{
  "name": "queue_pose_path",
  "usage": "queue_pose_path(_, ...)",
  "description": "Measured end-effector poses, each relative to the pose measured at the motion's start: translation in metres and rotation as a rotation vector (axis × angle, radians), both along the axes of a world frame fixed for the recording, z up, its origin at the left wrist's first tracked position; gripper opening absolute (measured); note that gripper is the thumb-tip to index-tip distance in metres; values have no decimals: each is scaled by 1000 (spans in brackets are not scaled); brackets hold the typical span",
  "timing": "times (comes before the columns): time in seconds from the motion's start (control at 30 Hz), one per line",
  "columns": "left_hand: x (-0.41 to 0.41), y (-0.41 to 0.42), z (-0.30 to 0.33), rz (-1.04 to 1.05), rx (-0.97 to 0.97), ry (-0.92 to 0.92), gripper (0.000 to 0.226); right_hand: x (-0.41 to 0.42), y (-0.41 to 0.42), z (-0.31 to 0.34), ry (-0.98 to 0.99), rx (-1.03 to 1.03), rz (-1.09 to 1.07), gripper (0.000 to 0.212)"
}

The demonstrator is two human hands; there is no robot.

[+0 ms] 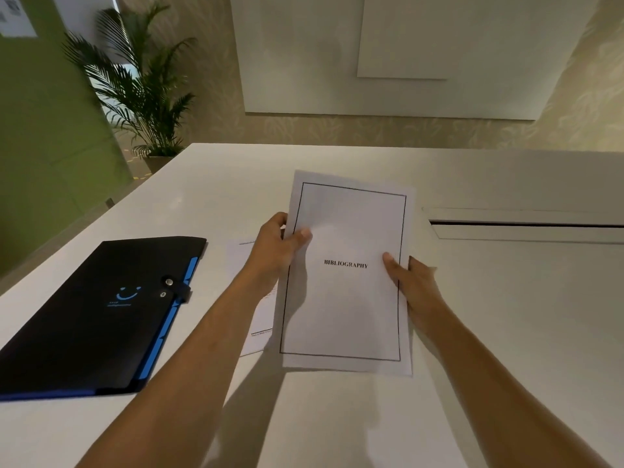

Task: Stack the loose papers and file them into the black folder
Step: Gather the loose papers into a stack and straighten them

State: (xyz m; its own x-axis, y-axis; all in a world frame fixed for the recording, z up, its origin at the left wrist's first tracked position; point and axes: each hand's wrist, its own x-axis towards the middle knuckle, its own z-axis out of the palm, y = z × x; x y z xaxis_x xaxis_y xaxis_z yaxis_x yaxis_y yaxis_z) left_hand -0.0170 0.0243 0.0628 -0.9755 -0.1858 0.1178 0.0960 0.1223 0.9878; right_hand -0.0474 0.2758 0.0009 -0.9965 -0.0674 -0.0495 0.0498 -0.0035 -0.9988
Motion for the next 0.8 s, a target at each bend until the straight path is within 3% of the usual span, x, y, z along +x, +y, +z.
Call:
queue_pose_path(0.1, -10, 0, -2, 58, 55, -20, 14, 1, -2, 11, 60, -28, 42, 22)
queue_pose_path(0.17, -16, -3, -6, 216, 48, -64, 31, -1, -3, 15, 75, -28, 28, 18)
queue_pose_path(0.3, -12, -21, -28, 557, -390, -186, 40, -9, -1, 15, 38, -12, -68, 26)
queue_pose_path(0.43, -5, -35, -53, 585, -619, -486, 70, -21, -1, 8, -14, 51, -122, 22)
queue_pose_path(0.63, -13, -31, -56, 588, -582, -543, 87, -42, -14, -10, -89, 351, -162, 27)
queue_pose_path(0.8, -24, -32, -50, 573, -488, -601, 88, -44, -18, -17, -98, 594, -151, 7)
